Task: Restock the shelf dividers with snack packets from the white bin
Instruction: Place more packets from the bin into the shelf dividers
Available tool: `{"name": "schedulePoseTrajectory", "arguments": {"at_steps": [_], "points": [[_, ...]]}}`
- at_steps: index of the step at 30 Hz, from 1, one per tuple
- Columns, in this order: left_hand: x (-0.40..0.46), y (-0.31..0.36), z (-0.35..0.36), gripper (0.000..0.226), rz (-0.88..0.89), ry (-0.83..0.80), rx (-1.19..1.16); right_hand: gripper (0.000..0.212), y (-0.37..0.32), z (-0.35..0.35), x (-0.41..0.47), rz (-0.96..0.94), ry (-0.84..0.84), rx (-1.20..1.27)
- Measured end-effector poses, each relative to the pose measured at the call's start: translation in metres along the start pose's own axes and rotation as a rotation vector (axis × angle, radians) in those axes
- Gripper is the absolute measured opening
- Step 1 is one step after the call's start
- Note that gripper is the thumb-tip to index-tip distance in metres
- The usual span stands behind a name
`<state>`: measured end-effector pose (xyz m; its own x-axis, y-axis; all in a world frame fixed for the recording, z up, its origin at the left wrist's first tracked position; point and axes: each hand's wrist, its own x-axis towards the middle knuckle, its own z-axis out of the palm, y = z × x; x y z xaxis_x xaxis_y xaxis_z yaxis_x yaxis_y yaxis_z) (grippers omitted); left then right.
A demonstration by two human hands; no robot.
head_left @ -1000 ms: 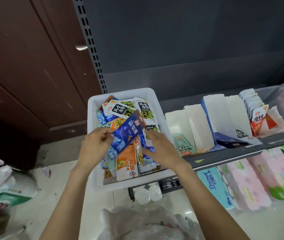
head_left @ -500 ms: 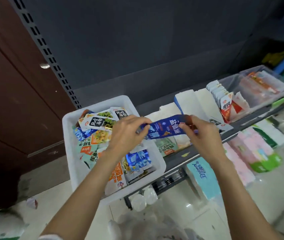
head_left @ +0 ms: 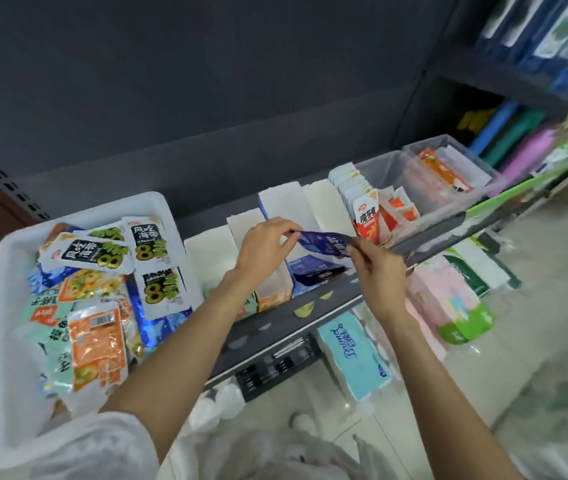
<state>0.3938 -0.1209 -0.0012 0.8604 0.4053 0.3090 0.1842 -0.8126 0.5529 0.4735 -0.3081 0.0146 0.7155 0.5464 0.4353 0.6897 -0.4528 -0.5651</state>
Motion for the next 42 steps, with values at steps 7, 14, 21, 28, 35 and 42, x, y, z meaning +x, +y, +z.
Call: {"name": "schedulePoseTrajectory", "arguments": {"at_steps": [7, 14, 21, 28, 35, 42], "points": [[-0.029, -0.018, 0.004, 0.039, -0.033, -0.235, 0.287, 0.01, 0.029, 0.024, 0.02, -0.325, -0.293, -0.193], [-0.107, -0.026, -0.051, 0.03, -0.411, 0.165, 0.104, 0.008, 0.019, 0.03, 0.021, -0.461, -0.54, -0.41], [-0.164, -0.052, -0.09, 0.03, -0.845, 0.379, 0.178, 0.033, -0.09, 0.05, 0.018, -0.539, -0.732, 0.042], [-0.144, -0.072, -0.082, 0.067, -1.016, 0.093, 0.311, 0.035, -0.156, 0.16, -0.001, -0.796, -0.809, -0.274], [-0.153, -0.079, -0.088, 0.057, -1.005, 0.158, 0.106, 0.036, -0.164, 0.179, -0.006, -0.759, -0.859, -0.339], [-0.171, -0.053, -0.132, 0.047, -1.067, 0.212, -0.157, 0.042, -0.162, 0.161, -0.001, -0.465, -0.842, 0.212]]}}
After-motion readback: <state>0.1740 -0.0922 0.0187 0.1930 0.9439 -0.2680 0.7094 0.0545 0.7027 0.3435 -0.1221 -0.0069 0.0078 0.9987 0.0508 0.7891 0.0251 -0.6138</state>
